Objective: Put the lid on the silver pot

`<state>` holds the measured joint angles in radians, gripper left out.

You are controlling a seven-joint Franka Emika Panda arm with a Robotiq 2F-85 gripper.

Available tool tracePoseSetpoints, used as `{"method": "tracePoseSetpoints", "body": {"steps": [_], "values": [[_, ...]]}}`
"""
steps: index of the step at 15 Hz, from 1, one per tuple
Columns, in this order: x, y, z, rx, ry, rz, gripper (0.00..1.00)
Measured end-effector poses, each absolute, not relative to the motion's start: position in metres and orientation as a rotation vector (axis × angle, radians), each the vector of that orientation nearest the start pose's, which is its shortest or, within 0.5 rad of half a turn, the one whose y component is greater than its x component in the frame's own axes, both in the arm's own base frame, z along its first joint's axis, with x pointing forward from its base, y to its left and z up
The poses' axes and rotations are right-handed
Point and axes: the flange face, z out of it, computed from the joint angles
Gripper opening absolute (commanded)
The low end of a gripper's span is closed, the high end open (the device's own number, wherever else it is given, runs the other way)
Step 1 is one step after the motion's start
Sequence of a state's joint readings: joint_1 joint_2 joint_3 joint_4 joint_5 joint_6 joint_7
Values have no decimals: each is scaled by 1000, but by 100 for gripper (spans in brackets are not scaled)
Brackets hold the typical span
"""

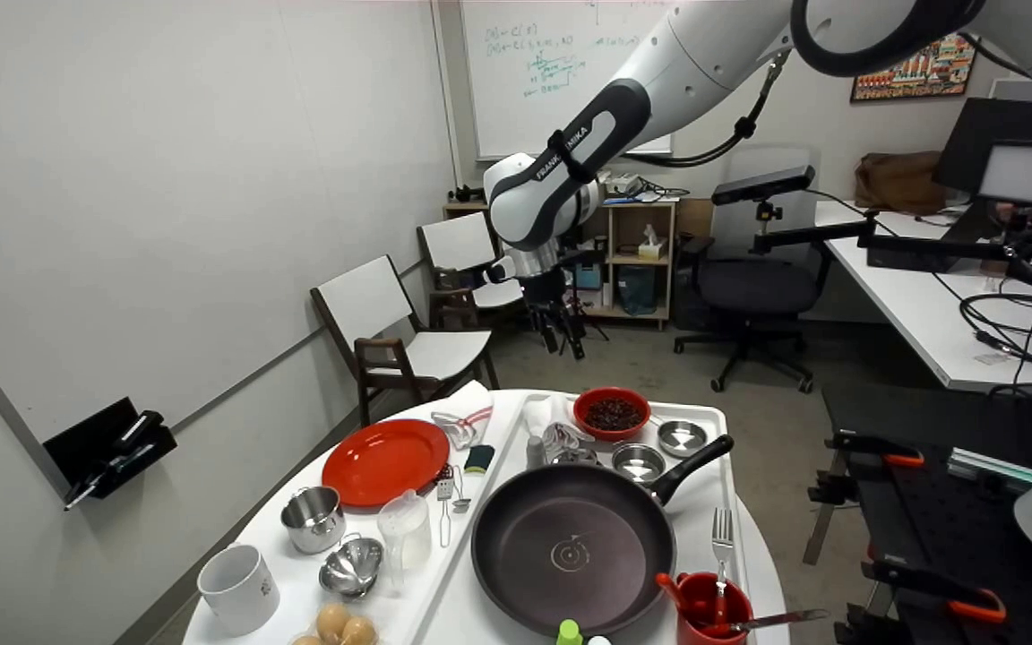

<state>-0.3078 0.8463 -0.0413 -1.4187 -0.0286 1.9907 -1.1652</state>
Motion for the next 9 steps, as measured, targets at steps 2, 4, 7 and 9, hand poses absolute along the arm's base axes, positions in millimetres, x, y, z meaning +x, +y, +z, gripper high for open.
{"method": "tracePoseSetpoints", "body": {"steps": [2,4,7,9], "values": [[662,-258,159,-2729,-1214,336,100],[665,-280,140,-2734,-1211,325,100],[670,-298,110,-2713,-1235,325,100],[674,-299,92,-2683,-1269,333,100]]}}
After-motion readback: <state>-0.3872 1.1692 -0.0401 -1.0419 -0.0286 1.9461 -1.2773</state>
